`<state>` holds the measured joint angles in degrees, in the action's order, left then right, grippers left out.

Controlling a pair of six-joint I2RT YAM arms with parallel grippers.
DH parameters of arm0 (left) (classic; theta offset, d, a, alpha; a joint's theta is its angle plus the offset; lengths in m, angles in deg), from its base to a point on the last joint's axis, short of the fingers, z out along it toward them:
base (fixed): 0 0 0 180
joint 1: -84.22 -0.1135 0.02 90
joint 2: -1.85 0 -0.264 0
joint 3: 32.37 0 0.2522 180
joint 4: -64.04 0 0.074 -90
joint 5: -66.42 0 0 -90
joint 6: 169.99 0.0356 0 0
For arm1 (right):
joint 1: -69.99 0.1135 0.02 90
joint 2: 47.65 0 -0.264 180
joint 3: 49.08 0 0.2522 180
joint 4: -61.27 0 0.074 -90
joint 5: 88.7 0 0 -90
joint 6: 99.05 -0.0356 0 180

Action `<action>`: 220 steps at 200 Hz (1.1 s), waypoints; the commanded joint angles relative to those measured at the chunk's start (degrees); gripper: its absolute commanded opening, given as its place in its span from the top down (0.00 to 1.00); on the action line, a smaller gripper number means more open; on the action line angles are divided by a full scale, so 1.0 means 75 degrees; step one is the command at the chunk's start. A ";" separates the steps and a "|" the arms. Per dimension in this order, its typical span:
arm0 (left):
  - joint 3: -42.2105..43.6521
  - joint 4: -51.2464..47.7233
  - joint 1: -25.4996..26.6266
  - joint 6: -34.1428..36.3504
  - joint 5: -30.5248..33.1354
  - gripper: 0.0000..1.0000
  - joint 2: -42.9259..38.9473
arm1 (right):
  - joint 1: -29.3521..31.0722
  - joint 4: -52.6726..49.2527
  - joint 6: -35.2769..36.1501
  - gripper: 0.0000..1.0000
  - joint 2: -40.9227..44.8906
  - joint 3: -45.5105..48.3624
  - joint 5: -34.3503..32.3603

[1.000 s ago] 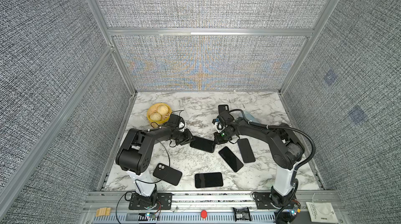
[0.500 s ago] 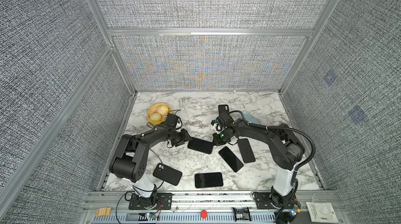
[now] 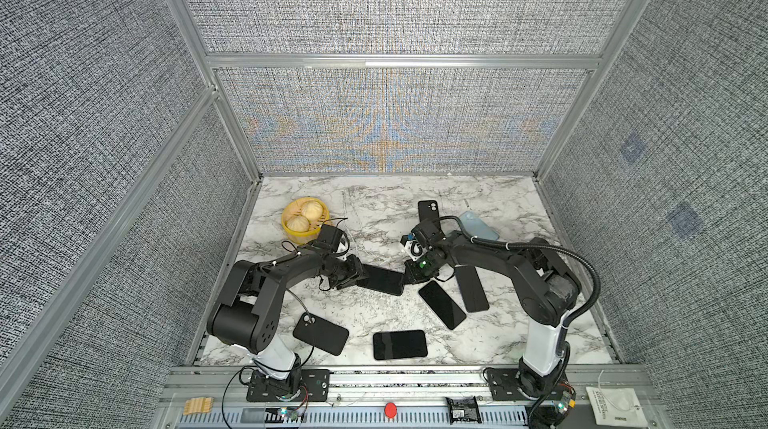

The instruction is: Put the phone into the phone case

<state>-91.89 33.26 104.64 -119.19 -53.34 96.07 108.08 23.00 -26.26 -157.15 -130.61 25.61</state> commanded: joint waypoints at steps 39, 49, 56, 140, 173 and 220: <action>-0.0850 0.0135 0.0101 0.0199 -0.0223 0.47 0.0919 | 0.0134 -0.0050 -0.0044 0.87 -0.0004 0.0047 -0.0020; -0.1123 0.0148 0.0104 0.0237 -0.0245 0.47 0.1152 | 0.0132 -0.0084 -0.0043 0.87 0.0052 0.0047 -0.0048; -0.1334 0.0151 0.0097 0.0258 -0.0262 0.47 0.1320 | 0.0137 -0.0120 -0.0027 0.87 0.0111 0.0048 -0.0081; -0.3317 -0.0225 0.0072 0.0673 -0.0308 0.46 0.2746 | -0.0071 -0.0773 0.0459 0.79 0.1132 0.0024 -0.1027; -0.3162 -0.0450 0.0066 0.0728 -0.0107 0.43 0.2546 | -0.0260 -0.0747 0.0586 0.75 0.0974 0.0059 -0.0976; -0.2374 -0.1023 -0.0017 0.0871 0.0292 0.41 0.1560 | -0.0431 -0.0501 0.0654 0.71 0.0344 -0.0237 -0.0526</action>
<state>-111.73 29.00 104.55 -113.90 -52.83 109.84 105.28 18.26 -22.26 -153.08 -131.33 19.58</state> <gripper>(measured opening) 0.595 0.291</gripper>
